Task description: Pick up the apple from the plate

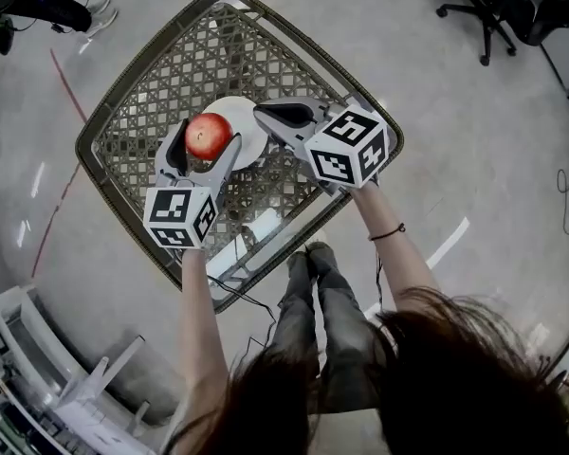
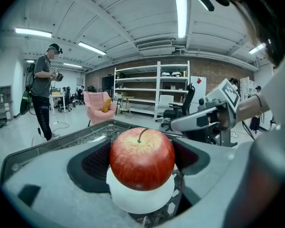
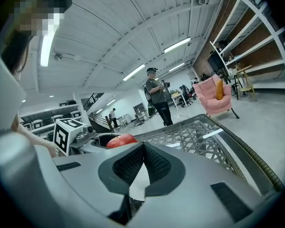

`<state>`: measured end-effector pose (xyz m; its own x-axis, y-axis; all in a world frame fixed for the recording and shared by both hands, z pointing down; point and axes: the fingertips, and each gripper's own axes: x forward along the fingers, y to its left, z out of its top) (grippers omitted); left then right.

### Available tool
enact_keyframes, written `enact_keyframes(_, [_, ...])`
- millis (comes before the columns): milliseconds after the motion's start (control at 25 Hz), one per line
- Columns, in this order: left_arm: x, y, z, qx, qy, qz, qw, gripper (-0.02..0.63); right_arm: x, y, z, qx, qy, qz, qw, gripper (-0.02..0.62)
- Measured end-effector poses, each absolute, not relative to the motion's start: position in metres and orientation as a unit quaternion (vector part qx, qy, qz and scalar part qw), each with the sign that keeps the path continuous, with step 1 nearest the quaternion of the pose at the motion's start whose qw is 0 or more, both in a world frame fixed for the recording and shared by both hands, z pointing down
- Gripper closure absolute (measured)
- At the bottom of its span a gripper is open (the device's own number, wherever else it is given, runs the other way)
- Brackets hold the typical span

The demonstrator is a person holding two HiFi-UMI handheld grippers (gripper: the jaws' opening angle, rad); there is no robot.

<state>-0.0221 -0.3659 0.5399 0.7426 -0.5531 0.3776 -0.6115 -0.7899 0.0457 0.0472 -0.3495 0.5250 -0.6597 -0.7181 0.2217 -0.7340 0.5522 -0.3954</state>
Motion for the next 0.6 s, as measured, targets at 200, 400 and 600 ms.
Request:
enact_keyframes(200, [-0.027,-0.353,0.520,0.928,-0.322,0.164,0.089,0.204,0.045,-0.340,0.503,0.410,-0.883,0.228,0.014,0.586])
enact_keyframes(400, [-0.028,-0.338,0.497,0.928,-0.328,0.149,0.091,0.204,0.043,-0.329,0.480,0.408,-0.885,0.222,0.012,0.586])
enact_keyframes(600, [-0.032,-0.321,0.479,0.928,-0.334,0.139,0.095,0.204,0.036,-0.317,0.465,0.402,-0.889,0.220,0.009,0.586])
